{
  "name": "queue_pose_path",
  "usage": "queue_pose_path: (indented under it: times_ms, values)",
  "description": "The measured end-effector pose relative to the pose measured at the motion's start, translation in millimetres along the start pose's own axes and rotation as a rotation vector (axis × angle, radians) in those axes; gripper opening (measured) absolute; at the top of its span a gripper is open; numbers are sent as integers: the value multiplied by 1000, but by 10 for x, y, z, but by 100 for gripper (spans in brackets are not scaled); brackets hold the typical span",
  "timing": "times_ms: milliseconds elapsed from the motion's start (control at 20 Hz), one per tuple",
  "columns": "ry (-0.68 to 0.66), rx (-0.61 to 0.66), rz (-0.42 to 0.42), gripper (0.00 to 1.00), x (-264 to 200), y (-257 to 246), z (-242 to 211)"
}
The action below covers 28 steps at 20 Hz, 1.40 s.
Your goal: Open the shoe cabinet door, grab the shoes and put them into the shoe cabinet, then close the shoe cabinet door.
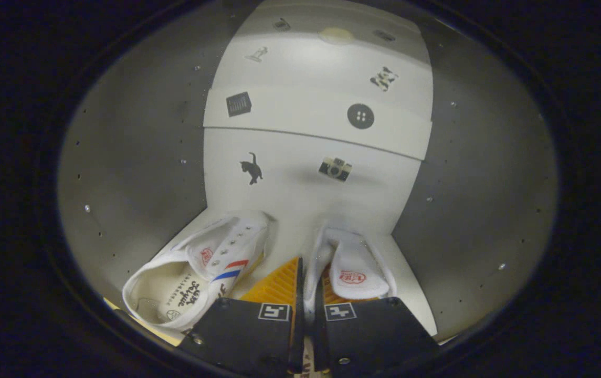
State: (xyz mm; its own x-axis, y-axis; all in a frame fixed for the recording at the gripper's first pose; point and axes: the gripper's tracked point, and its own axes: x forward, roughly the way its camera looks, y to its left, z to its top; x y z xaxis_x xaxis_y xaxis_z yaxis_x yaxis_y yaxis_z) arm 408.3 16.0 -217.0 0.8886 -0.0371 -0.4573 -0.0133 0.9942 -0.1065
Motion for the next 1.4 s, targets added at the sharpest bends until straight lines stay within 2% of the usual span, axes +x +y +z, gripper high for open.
queue_pose_path:
  times_ms: [100, 250, 500, 650, 800, 850, 1000, 1150, 1400]
  values:
    - [56, 57, 22, 11, 47, 62, -71]
    - [87, 70, 19, 11, 41, 56, -76]
    - [111, 104, -11, 20, -77, 19, -117]
    - [73, 136, 16, 26, -306, 44, -77]
    - [17, 122, -2, 76, -640, -3, -32]
    - [-11, 110, -15, 81, -777, -13, -17]
    - [-76, 103, -33, 81, -1194, -10, -41]
    - [-103, 113, -24, 100, -1567, 58, -142]
    - [-145, 129, 27, 100, -2370, 232, -367]
